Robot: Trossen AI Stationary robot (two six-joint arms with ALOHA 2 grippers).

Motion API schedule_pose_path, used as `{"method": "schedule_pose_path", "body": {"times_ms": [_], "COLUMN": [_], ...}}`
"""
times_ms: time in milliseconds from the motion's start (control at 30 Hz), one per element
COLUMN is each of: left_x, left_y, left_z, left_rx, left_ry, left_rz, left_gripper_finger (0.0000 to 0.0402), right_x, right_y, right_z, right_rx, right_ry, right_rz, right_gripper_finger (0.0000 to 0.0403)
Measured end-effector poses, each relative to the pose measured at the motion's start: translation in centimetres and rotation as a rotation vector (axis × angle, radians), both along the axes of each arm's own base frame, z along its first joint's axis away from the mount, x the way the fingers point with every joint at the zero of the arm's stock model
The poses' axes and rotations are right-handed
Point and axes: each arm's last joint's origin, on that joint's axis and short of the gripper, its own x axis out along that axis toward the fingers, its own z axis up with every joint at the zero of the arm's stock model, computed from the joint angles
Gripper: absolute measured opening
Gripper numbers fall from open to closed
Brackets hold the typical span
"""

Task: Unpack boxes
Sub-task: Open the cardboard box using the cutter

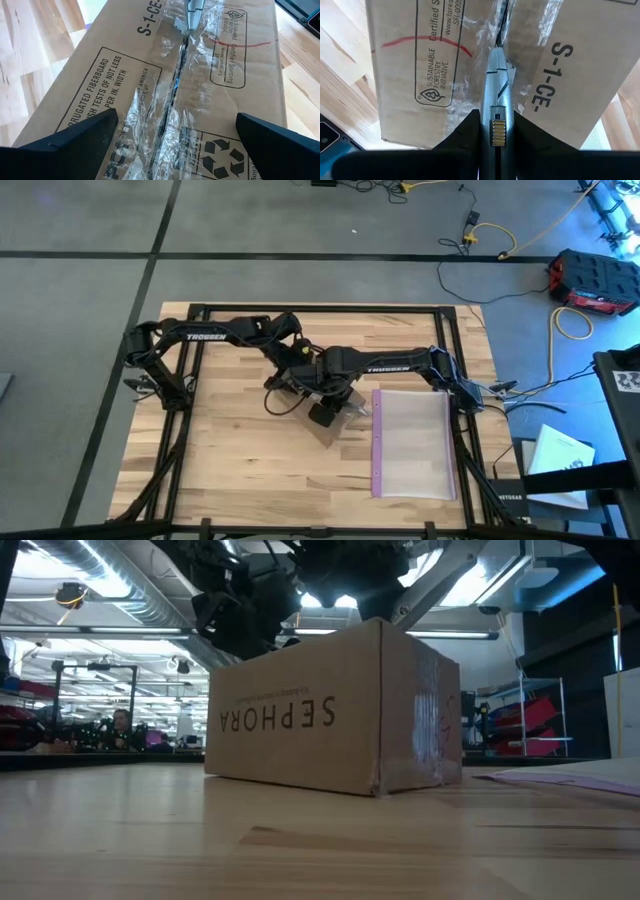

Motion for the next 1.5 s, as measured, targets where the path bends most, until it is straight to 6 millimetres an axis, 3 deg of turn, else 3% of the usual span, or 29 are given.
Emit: {"method": "schedule_pose_path", "body": {"times_ms": [1500], "left_x": [-0.89], "left_y": [0.79], "left_z": [-0.31], "left_rx": [0.002], "left_ry": [0.065], "left_rz": [0.035], "left_gripper_finger": [0.0400], "right_x": [-0.10], "right_y": [0.23], "right_z": [0.02], "right_rx": [0.002], "right_ry": [0.040], "right_rz": [-0.152], "right_gripper_finger": [0.0057]}}
